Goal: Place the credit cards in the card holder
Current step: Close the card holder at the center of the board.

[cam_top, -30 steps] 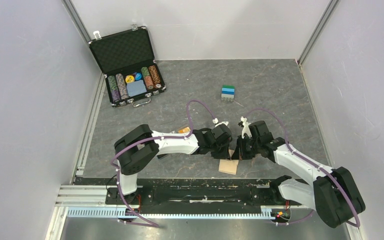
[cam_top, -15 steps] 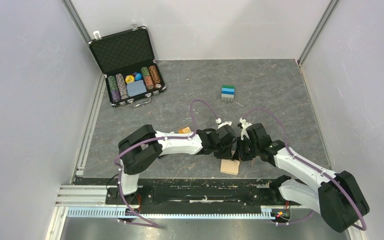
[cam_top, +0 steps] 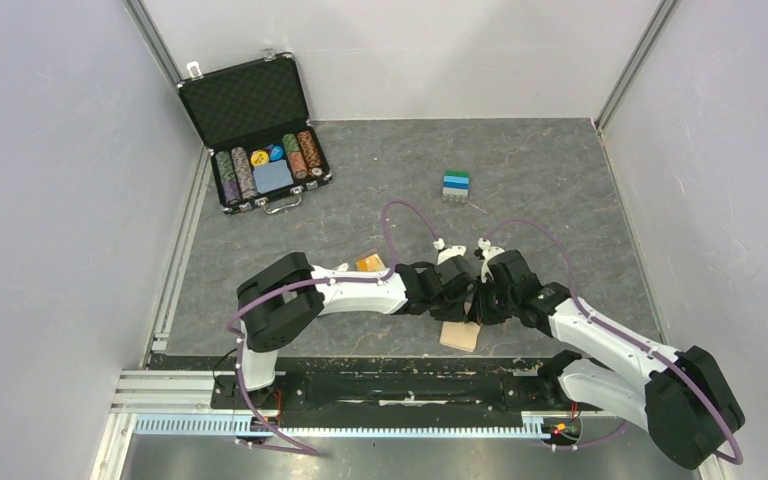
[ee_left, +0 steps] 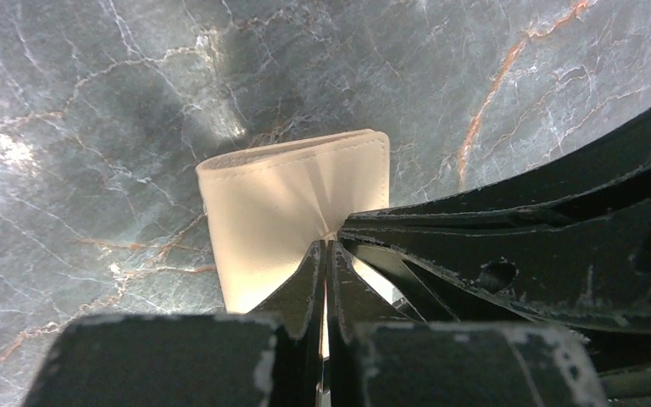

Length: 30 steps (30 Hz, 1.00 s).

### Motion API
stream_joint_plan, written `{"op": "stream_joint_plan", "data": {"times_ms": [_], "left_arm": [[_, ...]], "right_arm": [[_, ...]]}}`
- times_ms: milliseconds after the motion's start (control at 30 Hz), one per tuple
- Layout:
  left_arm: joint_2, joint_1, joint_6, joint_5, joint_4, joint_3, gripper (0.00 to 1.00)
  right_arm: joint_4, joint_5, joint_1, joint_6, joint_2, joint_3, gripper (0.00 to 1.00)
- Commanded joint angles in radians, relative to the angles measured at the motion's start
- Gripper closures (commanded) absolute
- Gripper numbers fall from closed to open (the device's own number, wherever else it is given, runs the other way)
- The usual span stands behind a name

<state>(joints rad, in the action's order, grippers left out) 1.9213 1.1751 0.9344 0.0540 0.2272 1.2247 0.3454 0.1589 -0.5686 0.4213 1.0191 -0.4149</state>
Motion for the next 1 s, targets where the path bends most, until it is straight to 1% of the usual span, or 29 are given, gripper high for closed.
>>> {"op": "stream_joint_plan", "data": {"times_ms": [0,100,233,500,667,967], "left_arm": [[-0.039,0.024,0.029,-0.003,-0.007,-0.039,0.98],[-0.068,0.023,0.034,-0.004,-0.035,-0.058,0.98],[-0.089,0.024,0.041,-0.008,-0.065,-0.079,0.98],[-0.135,0.023,0.052,-0.026,-0.156,-0.145,0.98],[-0.184,0.025,0.034,-0.024,-0.223,-0.18,0.98],[-0.173,0.031,0.013,-0.02,-0.191,-0.19,0.98]], "right_arm": [[0.161,-0.02,-0.01,0.008,-0.011,-0.073,1.0],[0.18,-0.039,-0.011,0.013,-0.019,-0.123,1.0],[0.187,-0.032,-0.01,0.013,-0.017,-0.143,1.0],[0.186,0.004,-0.01,0.022,-0.044,-0.105,1.0],[0.185,0.024,-0.011,0.029,-0.067,-0.093,1.0],[0.183,0.066,-0.011,0.02,-0.084,-0.092,1.0]]}}
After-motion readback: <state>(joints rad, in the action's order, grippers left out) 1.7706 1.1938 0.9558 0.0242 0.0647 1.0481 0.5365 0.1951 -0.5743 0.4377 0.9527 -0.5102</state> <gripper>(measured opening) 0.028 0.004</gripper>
